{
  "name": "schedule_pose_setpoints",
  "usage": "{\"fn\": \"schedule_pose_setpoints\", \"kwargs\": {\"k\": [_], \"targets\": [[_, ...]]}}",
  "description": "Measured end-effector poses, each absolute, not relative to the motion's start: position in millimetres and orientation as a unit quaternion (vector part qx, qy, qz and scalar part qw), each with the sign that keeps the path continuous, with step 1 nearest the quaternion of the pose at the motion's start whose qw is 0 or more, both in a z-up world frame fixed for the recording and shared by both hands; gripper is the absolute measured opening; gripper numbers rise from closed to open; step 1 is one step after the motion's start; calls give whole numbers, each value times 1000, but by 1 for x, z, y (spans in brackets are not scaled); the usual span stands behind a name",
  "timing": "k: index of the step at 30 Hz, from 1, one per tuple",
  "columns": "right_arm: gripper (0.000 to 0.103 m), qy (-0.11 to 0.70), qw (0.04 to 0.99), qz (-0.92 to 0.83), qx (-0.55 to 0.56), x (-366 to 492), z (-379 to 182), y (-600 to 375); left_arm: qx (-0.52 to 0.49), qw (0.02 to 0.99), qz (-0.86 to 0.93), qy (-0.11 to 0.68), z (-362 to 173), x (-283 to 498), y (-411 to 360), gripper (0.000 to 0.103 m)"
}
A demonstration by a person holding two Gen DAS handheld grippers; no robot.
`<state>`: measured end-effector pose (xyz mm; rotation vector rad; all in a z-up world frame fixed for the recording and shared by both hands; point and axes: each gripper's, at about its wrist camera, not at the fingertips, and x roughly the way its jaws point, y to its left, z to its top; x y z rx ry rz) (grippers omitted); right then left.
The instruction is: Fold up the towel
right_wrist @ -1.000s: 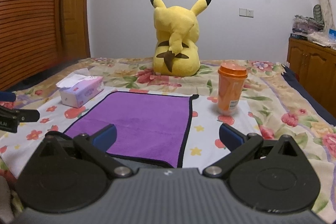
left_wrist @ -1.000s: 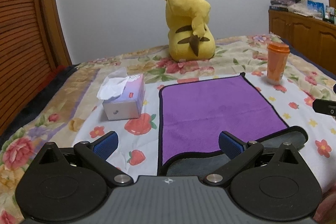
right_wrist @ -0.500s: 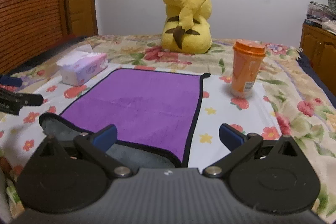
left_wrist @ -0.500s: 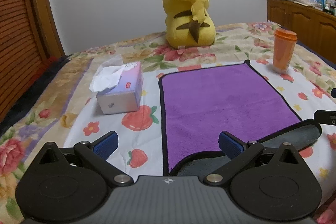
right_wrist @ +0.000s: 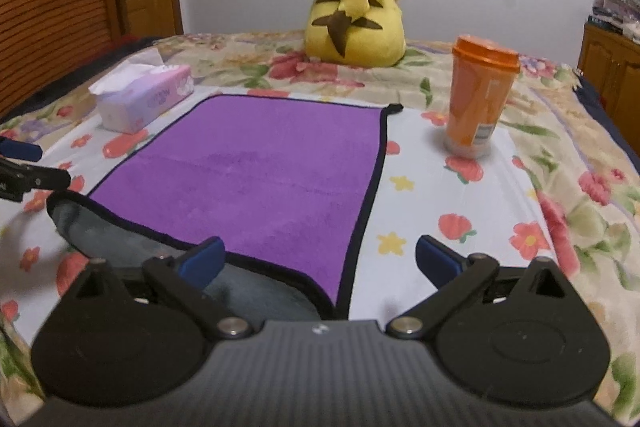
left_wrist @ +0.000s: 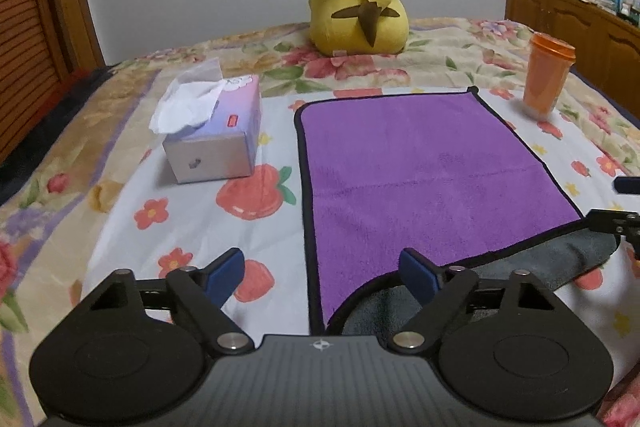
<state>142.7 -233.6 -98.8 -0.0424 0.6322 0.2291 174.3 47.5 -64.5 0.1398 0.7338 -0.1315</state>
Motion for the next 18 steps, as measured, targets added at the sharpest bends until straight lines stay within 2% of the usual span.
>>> {"fn": "schedule_pose_setpoints", "kwargs": {"k": [1, 6, 14, 18], "targets": [[86, 317, 941, 115, -19, 144, -101, -234, 68, 927, -66, 362, -65, 175, 48, 83], [86, 348, 928, 130, -10, 152, -109, -233, 67, 917, -76, 386, -75, 181, 48, 73], [79, 391, 909, 143, 6, 158, -119, -234, 79, 901, -81, 418, -92, 188, 45, 70], [71, 399, 904, 151, 12, 158, -119, -234, 73, 898, -88, 424, -93, 187, 45, 59]]}}
